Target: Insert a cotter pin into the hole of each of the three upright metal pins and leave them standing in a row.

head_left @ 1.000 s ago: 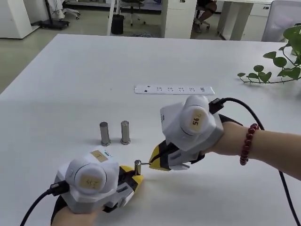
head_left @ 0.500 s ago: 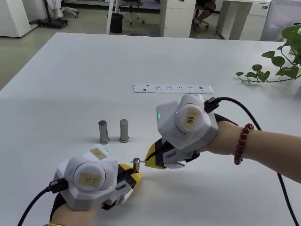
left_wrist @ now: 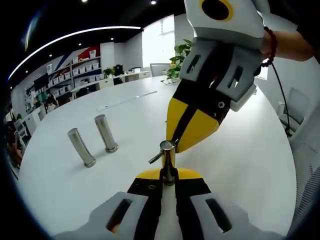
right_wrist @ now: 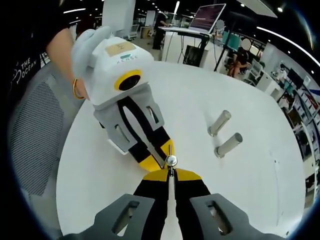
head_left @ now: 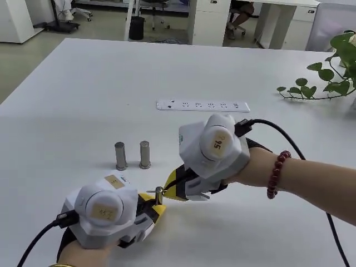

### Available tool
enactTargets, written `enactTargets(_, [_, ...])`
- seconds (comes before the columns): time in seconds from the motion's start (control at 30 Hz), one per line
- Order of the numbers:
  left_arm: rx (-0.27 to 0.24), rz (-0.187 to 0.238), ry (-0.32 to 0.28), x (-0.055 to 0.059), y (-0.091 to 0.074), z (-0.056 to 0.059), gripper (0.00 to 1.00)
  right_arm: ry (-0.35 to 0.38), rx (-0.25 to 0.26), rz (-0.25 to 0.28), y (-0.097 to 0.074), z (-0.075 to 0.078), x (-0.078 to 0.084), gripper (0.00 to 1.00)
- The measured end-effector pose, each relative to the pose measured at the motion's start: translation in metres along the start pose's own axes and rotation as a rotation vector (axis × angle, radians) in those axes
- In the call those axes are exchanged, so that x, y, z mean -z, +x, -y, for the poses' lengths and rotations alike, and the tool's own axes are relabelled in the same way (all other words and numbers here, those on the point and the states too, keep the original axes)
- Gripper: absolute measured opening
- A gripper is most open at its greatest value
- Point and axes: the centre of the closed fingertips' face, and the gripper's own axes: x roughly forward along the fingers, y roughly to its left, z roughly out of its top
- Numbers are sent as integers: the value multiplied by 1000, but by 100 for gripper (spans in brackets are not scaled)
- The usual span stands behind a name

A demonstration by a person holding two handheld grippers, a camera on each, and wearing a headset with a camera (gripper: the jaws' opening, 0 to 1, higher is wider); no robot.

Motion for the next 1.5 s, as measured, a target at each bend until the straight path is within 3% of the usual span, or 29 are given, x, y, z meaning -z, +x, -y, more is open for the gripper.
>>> enactTargets(0.27, [-2, 0, 1, 0, 0, 0, 5, 21, 9, 10, -7, 0, 1, 5])
enactTargets(0.47, [-7, 0, 2, 0, 0, 0, 5, 13, 16, 16, -13, 0, 1, 0])
enactTargets(1.17, [-10, 2, 8, 1, 0, 0, 6, 6, 16, 23, -9, -1, -3, 0])
enactTargets(1.4, [-10, 4, 8, 1, 0, 0, 6, 63, 33, 35, -11, 0, 0, 5])
enactTargets(1.5, [-11, 5, 13, 1, 0, 0, 6, 147, 59, 71, -15, 3, -1, 7])
